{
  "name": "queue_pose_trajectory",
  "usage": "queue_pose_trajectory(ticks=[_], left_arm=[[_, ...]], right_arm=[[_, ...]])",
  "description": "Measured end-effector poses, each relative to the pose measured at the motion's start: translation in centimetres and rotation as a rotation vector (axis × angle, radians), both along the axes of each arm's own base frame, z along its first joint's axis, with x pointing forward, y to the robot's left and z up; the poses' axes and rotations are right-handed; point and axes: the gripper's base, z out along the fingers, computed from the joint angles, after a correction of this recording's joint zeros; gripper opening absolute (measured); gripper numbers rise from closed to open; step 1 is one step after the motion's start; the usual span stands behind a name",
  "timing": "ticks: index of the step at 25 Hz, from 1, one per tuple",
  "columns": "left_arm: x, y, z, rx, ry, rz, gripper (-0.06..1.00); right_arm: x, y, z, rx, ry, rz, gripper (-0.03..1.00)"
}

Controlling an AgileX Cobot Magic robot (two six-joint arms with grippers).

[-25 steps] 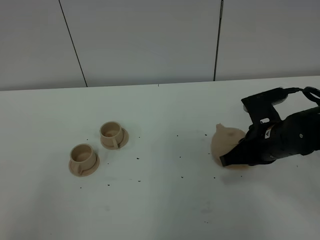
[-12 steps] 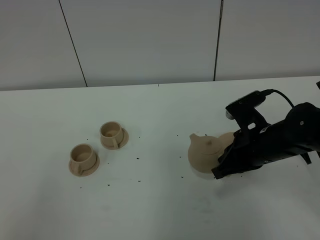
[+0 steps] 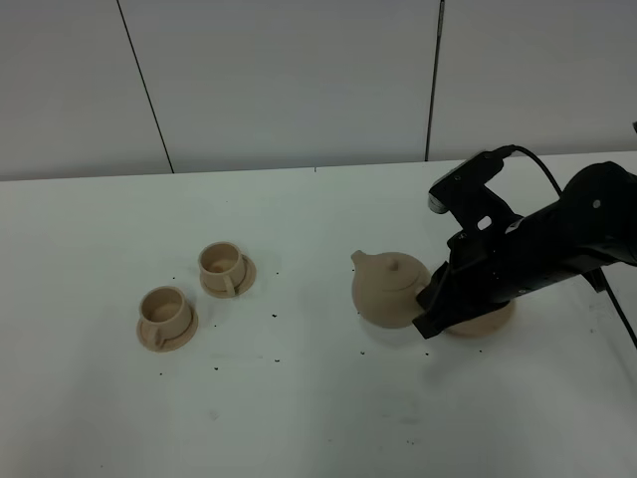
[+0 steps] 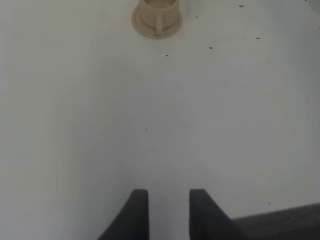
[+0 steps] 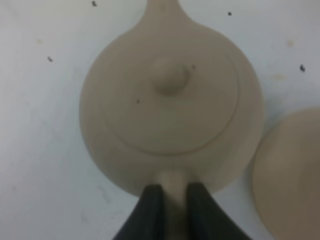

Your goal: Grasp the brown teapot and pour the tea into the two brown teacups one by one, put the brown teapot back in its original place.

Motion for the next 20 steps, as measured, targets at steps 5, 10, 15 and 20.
queue_pose_trajectory(ticks=[5,10,15,20], left_arm=[[0.0,0.0,0.0,0.000,0.000,0.000,0.27],[0.0,0.0,0.0,0.000,0.000,0.000,0.27],[0.0,0.0,0.0,0.000,0.000,0.000,0.27],[0.0,0.0,0.0,0.000,0.000,0.000,0.27]], right_arm=[[1.1,0.8,-0.6,-0.022,0.012,0.087,0.10],[2.4,1.9,-0.6,-0.032,-0.002,0.166,0.10],[3.1,4.0,0.0,-0.041,-0.045,0.260,0.10],[3.4,6.0,0.1,-0.071,-0.061,0.346,0.10]])
